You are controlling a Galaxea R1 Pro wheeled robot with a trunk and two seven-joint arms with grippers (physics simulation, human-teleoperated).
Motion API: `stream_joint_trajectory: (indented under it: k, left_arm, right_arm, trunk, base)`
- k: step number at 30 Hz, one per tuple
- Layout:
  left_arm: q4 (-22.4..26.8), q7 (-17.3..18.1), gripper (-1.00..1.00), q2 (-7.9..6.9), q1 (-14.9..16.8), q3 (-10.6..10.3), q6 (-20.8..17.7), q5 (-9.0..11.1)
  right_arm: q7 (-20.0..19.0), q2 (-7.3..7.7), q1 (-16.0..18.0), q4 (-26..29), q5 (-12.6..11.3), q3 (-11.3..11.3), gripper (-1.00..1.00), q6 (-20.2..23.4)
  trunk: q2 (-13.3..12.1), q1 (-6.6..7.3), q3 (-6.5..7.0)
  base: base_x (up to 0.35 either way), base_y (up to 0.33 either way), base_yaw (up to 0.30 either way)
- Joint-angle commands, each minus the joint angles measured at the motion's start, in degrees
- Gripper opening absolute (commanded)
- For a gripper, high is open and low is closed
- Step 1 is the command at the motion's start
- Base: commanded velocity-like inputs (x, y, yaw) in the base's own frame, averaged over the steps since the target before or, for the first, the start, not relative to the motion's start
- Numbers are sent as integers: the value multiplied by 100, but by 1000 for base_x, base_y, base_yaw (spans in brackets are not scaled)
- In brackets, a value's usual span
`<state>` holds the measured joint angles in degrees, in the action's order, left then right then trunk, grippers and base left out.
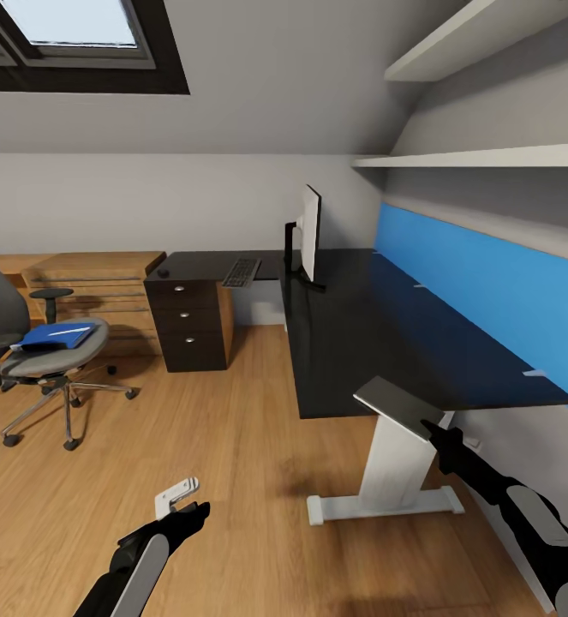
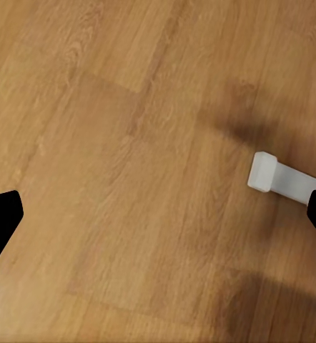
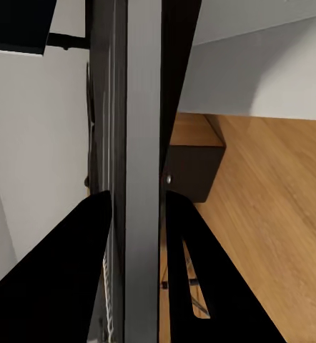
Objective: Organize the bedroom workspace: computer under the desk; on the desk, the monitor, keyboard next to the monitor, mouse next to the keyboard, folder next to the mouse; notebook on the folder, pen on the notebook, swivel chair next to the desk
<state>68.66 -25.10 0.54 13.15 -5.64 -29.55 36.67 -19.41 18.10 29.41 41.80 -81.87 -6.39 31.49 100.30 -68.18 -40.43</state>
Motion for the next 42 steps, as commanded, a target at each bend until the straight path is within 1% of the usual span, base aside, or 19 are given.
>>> stream_joint_trajectory:
  k: [1, 2, 7, 10, 12, 13, 14, 18, 20, 21, 23, 25, 29, 30, 31, 32, 36, 42]
  left_arm:
    - [8, -58, 100, 2, 3, -7, -7, 60]
    - [7, -60, 100, 1, 3, -7, -7, 60]
    - [7, -69, 100, 6, 3, -7, -7, 60]
    - [0, -73, 100, 7, 3, -7, -7, 60]
    - [-1, -73, 100, 7, 3, -7, -7, 60]
    - [-19, -74, 100, 8, 2, -7, -7, 60]
    - [-25, -74, 100, 8, 1, -9, -7, 60]
    - [-32, -74, 100, 8, 2, -23, -7, 60]
    - [-35, -74, 100, 8, 3, -41, -7, 62]
    - [-36, -74, 100, 8, 1, -54, -7, 62]
    - [-45, -74, 100, 8, 2, -61, -7, 61]
    - [-70, -74, 100, 8, 3, -73, -7, 60]
    - [-95, -84, 100, 8, 3, -185, -7, 60]
    - [-100, -90, 100, 6, 3, -245, -7, 60]
    - [-104, -95, 100, 6, 2, -305, -7, 61]
    - [-105, -89, 100, 6, 3, -327, -7, 60]
    - [-107, -79, 100, 3, 3, -356, -7, 60]
    - [-107, -81, 100, 0, 3, -367, -1, 60]
  right_arm:
    - [1, -4, 3, -5, 3, -11, -100, 35]
    - [1, -5, 3, -4, 3, -11, -100, 35]
    - [-14, -16, 3, 36, 7, 0, -100, 26]
    - [-30, -93, 3, 182, 20, 17, -100, 22]
    - [-32, -118, 3, 251, 24, 31, -100, 23]
    - [-25, -175, 3, 380, 28, 120, -100, 21]
    - [-18, -198, 3, 408, 32, 152, -100, 19]
    - [-5, -264, 3, 483, 38, 186, -100, 17]
    - [4, -304, 3, 596, 49, 197, -100, 16]
    - [17, -347, 3, 774, 65, 205, -100, 16]
    - [41, -357, 3, 822, 70, 207, -100, 15]
    - [133, -363, 3, 852, 70, 209, -100, 19]
    - [409, -368, 3, 1006, 53, 204, -100, 36]
    - [523, -373, 3, 1095, 43, 207, -100, 46]
    - [652, -408, 3, 1198, 30, 216, -100, 63]
    - [702, -448, 3, 1253, 24, 220, -100, 68]
    - [761, -525, 3, 1360, 15, 224, -100, 84]
    - [771, -559, 3, 1406, -9, 215, -100, 238]
  trunk:
    - [3, 0, -6]
    - [3, 0, -6]
    - [-198, 110, 84]
    - [-318, 176, 138]
    - [-399, 220, 174]
    - [-439, 242, 192]
    - [-479, 264, 210]
    - [-639, 352, 282]
    - [-719, 396, 318]
    - [-759, 418, 335]
    - [-840, 462, 371]
    - [-920, 506, 407]
    - [-1080, 593, 479]
    - [-1080, 593, 479]
    - [-1080, 593, 479]
    - [-1080, 593, 479]
    - [-1080, 593, 479]
    - [-1080, 593, 479]
  base:
    - [0, 0, 0]
    - [0, 0, 0]
    - [0, 0, 0]
    - [0, 0, 0]
    - [0, 0, 0]
    - [0, 0, 0]
    - [0, 0, 0]
    - [0, 0, 0]
    - [0, 0, 0]
    - [0, 0, 0]
    - [0, 0, 0]
    - [0, 0, 0]
    - [0, 0, 0]
    - [0, 0, 0]
    - [0, 0, 0]
    - [0, 0, 0]
    - [0, 0, 0]
    - [0, 5, 0]
